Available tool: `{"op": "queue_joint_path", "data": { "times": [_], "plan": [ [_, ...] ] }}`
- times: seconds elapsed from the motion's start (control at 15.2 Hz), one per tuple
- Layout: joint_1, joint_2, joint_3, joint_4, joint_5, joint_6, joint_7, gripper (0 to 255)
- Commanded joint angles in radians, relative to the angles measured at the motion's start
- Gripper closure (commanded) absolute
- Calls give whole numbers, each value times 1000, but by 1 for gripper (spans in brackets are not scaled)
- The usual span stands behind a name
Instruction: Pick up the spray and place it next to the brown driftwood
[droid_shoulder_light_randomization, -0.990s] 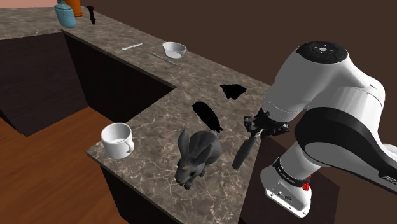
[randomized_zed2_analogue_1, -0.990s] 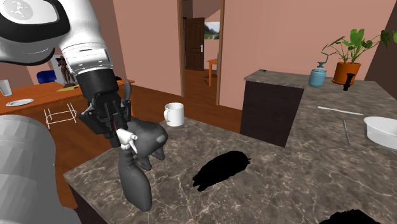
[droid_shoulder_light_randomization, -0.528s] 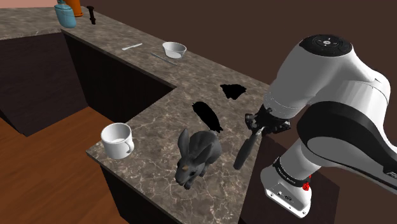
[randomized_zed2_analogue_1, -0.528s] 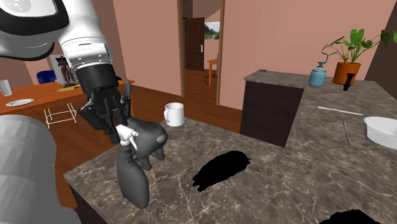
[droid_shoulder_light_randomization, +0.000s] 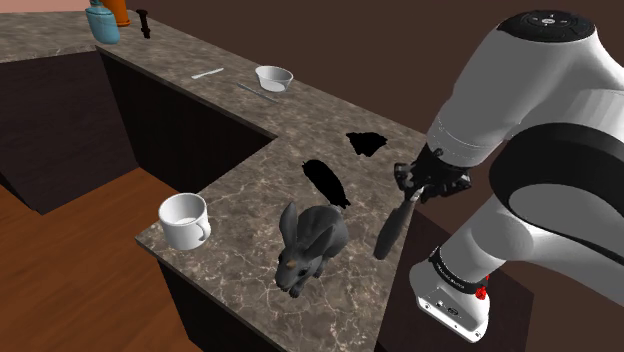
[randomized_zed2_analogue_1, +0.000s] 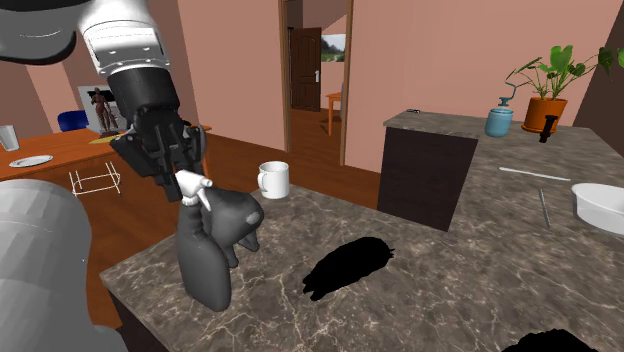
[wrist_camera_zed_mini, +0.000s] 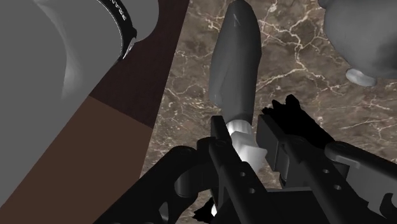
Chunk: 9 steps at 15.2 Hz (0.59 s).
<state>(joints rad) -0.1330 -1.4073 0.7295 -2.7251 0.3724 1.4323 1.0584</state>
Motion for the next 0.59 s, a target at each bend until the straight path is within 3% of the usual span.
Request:
{"op": "queue_joint_path", "data": {
  "times": [0.0,0.53],
  "plan": [
    [-11,7,-20,24,-20,-16,-7,255],
    [-51,47,-85,131,-85,-76,-29,255]
  ]
}}
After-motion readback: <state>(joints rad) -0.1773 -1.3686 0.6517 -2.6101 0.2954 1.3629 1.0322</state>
